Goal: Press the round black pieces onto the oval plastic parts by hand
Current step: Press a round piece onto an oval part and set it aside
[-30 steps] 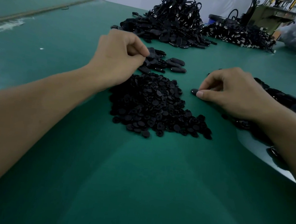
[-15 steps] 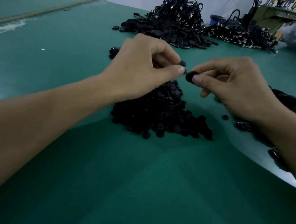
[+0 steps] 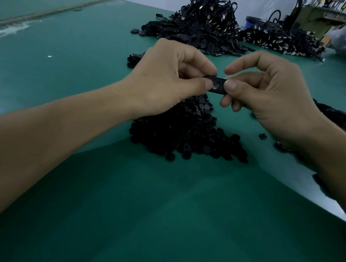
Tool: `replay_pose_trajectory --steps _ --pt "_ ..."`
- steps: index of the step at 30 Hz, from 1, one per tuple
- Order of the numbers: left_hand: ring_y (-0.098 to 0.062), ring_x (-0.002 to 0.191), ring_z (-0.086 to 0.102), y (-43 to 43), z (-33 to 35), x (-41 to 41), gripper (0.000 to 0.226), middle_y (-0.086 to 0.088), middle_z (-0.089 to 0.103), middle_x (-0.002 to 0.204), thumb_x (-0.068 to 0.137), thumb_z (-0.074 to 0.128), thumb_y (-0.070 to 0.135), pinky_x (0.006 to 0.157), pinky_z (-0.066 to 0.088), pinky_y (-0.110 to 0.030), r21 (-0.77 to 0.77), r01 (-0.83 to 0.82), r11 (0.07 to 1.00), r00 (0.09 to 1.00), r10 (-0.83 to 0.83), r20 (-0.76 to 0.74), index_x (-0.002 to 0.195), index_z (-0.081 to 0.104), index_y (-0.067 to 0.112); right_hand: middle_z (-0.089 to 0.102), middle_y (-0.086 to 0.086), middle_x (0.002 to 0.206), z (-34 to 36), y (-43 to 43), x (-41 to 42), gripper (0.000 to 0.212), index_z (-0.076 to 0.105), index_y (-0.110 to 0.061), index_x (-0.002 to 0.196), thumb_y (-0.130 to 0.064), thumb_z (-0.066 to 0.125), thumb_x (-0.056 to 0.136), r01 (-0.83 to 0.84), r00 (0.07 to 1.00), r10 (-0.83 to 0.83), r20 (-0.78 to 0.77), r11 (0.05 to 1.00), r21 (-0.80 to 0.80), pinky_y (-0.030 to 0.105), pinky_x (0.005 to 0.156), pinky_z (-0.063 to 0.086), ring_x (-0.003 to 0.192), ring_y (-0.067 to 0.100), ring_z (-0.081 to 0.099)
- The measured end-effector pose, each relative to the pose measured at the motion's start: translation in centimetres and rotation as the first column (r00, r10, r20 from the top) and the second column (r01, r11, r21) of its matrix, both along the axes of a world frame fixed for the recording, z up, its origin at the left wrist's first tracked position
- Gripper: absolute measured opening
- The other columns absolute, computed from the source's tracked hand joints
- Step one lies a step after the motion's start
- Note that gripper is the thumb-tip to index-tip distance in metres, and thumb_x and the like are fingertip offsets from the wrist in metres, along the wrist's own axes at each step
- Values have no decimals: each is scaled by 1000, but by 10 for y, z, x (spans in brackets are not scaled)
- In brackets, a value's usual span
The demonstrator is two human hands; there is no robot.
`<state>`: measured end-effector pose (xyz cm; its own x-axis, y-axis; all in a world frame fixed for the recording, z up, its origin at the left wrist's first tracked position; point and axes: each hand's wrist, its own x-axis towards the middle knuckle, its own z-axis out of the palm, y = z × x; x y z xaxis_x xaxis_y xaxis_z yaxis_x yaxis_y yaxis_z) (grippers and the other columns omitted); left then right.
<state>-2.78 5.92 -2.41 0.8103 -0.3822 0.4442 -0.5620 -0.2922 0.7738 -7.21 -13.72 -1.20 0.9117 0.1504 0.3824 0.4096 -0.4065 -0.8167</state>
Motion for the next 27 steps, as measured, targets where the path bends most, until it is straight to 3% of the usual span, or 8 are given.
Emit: replay_pose_trajectory --steps 6,10,16,19,22,27 --pt "-21 75 73 1 0 -3 17 -6 76 82 83 79 4 78 61 -37 -29 33 999 999 -33 -12 94 71 15 74 3 73 1 0 1 21 59 -14 94 6 67 90 -32 999 33 0 991 127 23 64 56 67 16 72" --pt "-15 69 75 1 2 -3 12 -3 77 74 83 79 9 64 55 -22 -50 14 999 1000 -15 -20 88 69 14 76 7 84 -1 4 -1 28 58 -13 91 13 66 87 -23 999 17 32 983 183 26 73 58 75 20 75" --pt "-2 68 69 4 4 1 11 4 75 72 90 75 24 68 52 -15 -69 -25 997 1000 26 3 100 72 24 69 14 114 0 8 -3 29 54 -12 102 16 54 93 -101 995 94 44 971 217 28 84 57 89 21 74" --pt "5 70 66 5 3 4 11 12 74 78 90 75 23 72 51 -12 -29 -67 997 998 68 13 99 75 28 72 7 98 0 3 -4 18 59 -15 97 1 65 93 48 997 -44 64 998 -52 21 71 56 79 13 73" --pt "7 72 65 7 2 6 11 16 73 78 90 75 21 74 51 -12 -19 -80 997 997 81 17 93 75 32 71 -5 78 -5 -4 0 8 70 -22 87 -17 77 87 134 991 -125 49 892 -431 14 65 51 67 -1 63" --pt "-4 65 68 8 1 8 17 10 73 74 88 75 16 65 57 -24 -47 -126 991 992 126 -4 84 67 30 70 -12 67 -6 -8 4 3 77 -26 81 -27 79 84 75 994 -109 -27 821 -565 4 61 42 63 -5 61"
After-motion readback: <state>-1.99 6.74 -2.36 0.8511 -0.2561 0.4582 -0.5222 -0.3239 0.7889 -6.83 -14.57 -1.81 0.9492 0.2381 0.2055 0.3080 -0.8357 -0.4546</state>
